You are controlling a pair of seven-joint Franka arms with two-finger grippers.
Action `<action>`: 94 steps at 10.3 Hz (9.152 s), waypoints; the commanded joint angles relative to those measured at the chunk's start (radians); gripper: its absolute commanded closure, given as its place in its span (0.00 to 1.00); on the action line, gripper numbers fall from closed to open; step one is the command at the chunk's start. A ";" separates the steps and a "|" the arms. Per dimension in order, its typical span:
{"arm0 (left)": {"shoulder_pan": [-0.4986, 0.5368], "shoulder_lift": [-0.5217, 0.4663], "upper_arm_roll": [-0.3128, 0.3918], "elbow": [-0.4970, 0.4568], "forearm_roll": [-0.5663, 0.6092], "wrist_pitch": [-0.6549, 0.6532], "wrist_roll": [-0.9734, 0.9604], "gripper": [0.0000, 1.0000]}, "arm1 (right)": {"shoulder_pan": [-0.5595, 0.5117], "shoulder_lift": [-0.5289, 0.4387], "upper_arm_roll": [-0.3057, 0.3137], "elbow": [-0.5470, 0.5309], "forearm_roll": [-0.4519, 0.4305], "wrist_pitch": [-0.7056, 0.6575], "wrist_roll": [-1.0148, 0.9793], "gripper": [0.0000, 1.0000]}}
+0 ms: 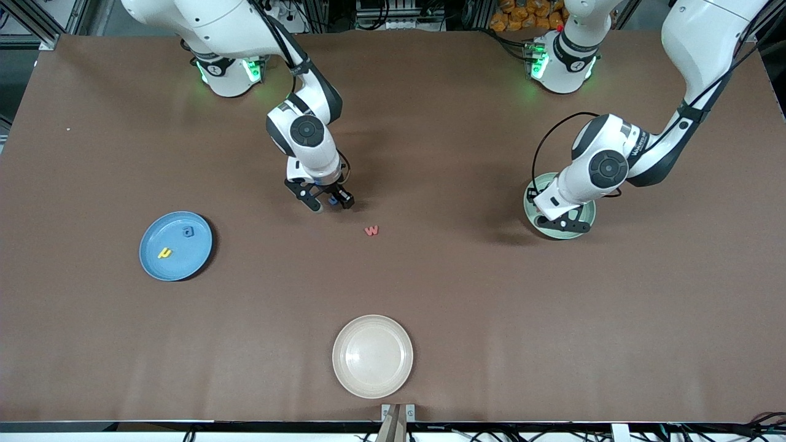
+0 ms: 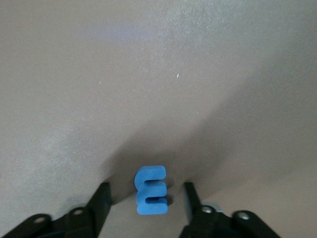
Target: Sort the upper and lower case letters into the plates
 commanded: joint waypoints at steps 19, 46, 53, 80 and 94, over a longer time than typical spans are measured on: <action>-0.097 -0.119 -0.036 0.935 -0.103 -0.759 0.089 0.00 | -0.304 -0.063 -0.349 0.165 -0.361 -0.343 -0.396 0.77; -0.524 -0.245 0.718 0.886 -0.348 -0.715 0.283 0.00 | 0.103 0.286 -0.140 0.629 0.148 -0.321 0.452 0.00; -0.710 -0.277 0.892 0.859 -0.353 -0.726 0.296 0.00 | 0.123 0.328 -0.140 0.627 0.150 -0.285 0.486 0.00; -0.700 -0.414 0.895 0.653 -0.399 -0.696 0.296 0.00 | -0.037 0.213 -0.357 0.620 0.081 -0.630 -0.047 1.00; -0.700 -0.401 0.892 0.679 -0.388 -0.701 0.292 0.00 | -0.308 0.068 -0.454 0.494 0.090 -0.793 -0.655 0.00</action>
